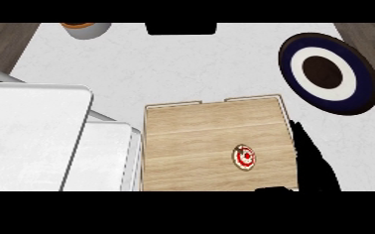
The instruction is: Pick the cupcake from the tray and place it in the plate
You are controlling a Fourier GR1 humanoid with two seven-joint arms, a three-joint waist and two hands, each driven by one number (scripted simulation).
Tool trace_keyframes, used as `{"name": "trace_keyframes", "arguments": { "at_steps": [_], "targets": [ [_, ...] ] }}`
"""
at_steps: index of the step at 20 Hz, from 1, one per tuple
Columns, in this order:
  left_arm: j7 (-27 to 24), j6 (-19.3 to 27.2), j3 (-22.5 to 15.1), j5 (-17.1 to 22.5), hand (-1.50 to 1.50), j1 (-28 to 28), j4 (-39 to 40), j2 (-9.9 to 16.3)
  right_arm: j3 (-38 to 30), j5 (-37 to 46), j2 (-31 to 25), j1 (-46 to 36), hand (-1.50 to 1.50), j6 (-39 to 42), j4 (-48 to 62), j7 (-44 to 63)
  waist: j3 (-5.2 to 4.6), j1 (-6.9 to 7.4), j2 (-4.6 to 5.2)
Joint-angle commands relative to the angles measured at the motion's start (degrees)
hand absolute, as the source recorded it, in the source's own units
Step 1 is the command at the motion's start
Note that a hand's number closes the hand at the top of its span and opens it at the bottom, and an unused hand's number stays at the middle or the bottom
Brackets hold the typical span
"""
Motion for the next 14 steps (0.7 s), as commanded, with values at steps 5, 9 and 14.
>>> {"name": "trace_keyframes", "arguments": {
  "at_steps": [5,9,14],
  "targets": [
    [9.1,8.2,-9.2,-8.1,0.0,-10.2,-3.1,-5.5,1.9,4.3,8.7,-4.8,-1.5,4.2,4.5,8.7,0.2,-1.53,0.76],
    [10.0,8.5,-8.9,-8.3,0.0,-10.5,-3.3,-6.8,1.5,4.5,11.4,-5.2,-1.5,4.7,9.6,7.3,0.28,-1.52,0.9],
    [11.4,7.2,-8.2,-8.2,0.0,-11.2,-4.3,-6.2,4.5,6.8,12.9,-7.8,1.5,8.3,14.5,4.9,0.31,-1.13,0.81]
  ]
}}
